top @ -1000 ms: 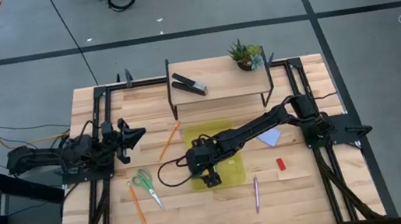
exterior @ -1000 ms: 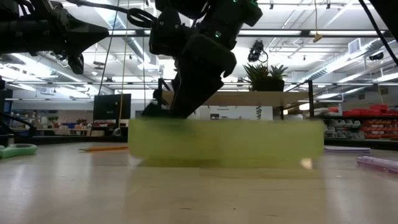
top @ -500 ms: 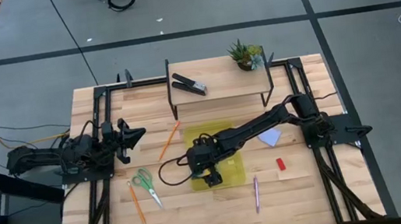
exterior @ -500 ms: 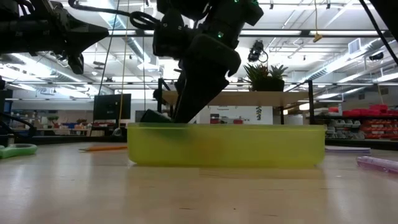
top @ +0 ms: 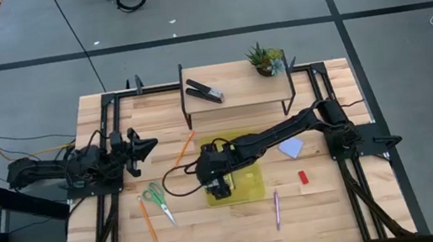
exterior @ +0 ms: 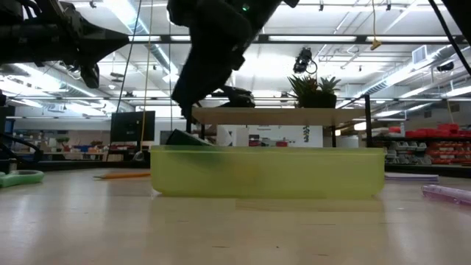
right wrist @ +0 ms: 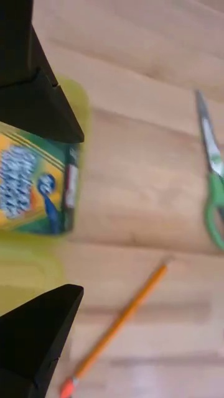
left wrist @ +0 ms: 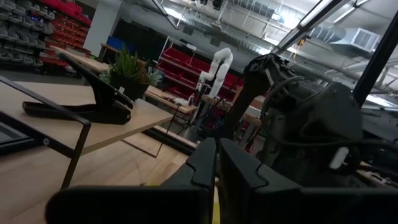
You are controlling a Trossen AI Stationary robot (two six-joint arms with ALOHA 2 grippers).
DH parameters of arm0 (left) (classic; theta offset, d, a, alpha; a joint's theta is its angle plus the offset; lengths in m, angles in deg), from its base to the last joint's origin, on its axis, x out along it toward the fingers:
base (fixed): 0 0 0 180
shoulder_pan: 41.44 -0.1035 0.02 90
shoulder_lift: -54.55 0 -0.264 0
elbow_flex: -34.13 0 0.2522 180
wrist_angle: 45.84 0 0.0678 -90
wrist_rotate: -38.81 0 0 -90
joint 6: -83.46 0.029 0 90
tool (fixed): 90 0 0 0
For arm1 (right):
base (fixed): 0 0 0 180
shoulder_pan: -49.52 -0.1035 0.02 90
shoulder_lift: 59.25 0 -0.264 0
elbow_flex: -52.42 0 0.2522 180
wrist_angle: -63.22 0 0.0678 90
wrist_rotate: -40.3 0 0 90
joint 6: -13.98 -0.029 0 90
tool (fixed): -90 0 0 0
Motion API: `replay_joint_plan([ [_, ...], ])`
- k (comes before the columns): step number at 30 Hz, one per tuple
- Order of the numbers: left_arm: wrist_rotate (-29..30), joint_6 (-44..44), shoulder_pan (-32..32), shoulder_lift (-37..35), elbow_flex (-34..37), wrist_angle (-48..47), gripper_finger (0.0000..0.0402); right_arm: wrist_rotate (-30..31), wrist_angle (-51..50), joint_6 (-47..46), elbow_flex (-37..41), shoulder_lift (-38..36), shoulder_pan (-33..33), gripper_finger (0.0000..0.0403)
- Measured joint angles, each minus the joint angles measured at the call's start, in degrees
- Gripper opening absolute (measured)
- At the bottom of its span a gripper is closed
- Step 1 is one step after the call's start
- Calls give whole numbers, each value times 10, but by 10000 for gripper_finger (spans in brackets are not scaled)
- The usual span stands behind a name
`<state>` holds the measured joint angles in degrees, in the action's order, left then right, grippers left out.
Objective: Pack school essentials
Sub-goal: Put the crayon box into the yellow supply box
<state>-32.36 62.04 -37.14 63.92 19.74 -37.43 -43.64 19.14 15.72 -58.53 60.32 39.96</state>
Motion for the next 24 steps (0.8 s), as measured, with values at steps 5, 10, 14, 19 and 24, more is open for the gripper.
replay_joint_plan([
  [5, 0, 0, 0, 0, 0, -1, 26, 39, 25, -16, 0, 7, 1, 400],
  [10, 0, 0, 0, 0, 0, 3, 34, 58, 51, -8, 11, 23, 4, 400],
  [14, 0, 0, 0, 2, 0, 4, 36, 61, 49, -14, 11, 37, 11, 400],
  [19, 0, 0, 0, 7, 0, -3, 29, 61, 48, -14, 11, 44, 16, 400],
  [24, 0, 0, 0, 9, 0, -1, 25, 60, 36, -7, 10, 47, 16, 400],
])
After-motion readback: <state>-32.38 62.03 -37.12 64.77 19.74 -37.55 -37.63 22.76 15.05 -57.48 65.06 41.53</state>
